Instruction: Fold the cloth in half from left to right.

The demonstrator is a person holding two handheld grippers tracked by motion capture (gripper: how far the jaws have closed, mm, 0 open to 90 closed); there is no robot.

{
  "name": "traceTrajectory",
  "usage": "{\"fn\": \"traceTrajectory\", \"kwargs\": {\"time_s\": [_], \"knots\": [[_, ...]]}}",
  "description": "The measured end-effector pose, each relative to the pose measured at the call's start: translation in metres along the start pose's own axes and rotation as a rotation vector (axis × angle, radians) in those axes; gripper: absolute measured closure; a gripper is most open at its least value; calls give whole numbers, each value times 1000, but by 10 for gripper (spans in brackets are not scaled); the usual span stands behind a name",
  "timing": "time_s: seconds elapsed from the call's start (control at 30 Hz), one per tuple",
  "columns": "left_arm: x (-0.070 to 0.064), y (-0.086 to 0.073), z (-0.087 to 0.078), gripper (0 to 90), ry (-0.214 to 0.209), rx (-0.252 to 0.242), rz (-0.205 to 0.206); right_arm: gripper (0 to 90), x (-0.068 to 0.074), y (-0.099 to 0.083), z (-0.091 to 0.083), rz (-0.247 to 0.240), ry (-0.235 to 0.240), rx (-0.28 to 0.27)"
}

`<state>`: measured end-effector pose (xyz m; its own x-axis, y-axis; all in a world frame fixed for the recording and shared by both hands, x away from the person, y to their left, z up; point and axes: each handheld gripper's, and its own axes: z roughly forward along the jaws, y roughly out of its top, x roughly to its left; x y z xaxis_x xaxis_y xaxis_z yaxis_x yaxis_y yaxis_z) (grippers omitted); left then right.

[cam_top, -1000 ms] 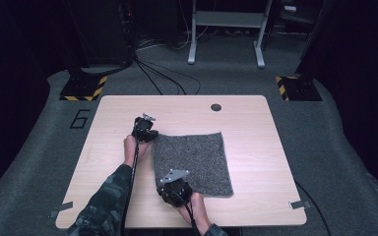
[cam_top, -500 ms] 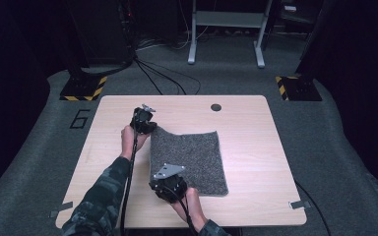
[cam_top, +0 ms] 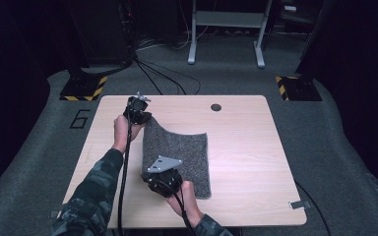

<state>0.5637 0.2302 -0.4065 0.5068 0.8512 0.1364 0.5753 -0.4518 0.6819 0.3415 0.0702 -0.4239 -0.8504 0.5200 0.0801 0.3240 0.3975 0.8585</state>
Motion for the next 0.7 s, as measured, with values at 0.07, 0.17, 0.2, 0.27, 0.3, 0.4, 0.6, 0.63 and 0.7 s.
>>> {"fn": "traceTrajectory", "kwargs": {"time_s": [0.07, 0.17, 0.2, 0.27, 0.3, 0.4, 0.6, 0.63, 0.7], "knots": [[-3, 4, -3, 876, 12, -4, 14, 873, 0, 1, 0, -2, 1, -5], [-8, 12, -5, 876, -8, -7, 19, 873, 1, 2, -6, -3, -1, -21], [-8, 12, -5, 876, -8, -7, 19, 873, 1, 2, -6, -3, -1, -21], [-14, 17, -3, 876, -17, -13, 27, 873, -1, -1, -13, 13, -11, -27], [-17, 19, -2, 876, -25, -9, 30, 873, -1, -1, -13, 13, -11, -27], [-32, 25, 4, 875, -39, -12, 57, 872, -4, -9, -23, 23, -24, -31], [-56, 32, 22, 874, -76, -3, 70, 873, -19, -36, -45, 69, -77, -5], [-58, 32, 24, 874, -79, -3, 74, 873, -19, -36, -45, 69, -77, -5], [-65, 35, 29, 873, -84, 5, 84, 873, -24, -42, -50, 82, -88, -4]]}}
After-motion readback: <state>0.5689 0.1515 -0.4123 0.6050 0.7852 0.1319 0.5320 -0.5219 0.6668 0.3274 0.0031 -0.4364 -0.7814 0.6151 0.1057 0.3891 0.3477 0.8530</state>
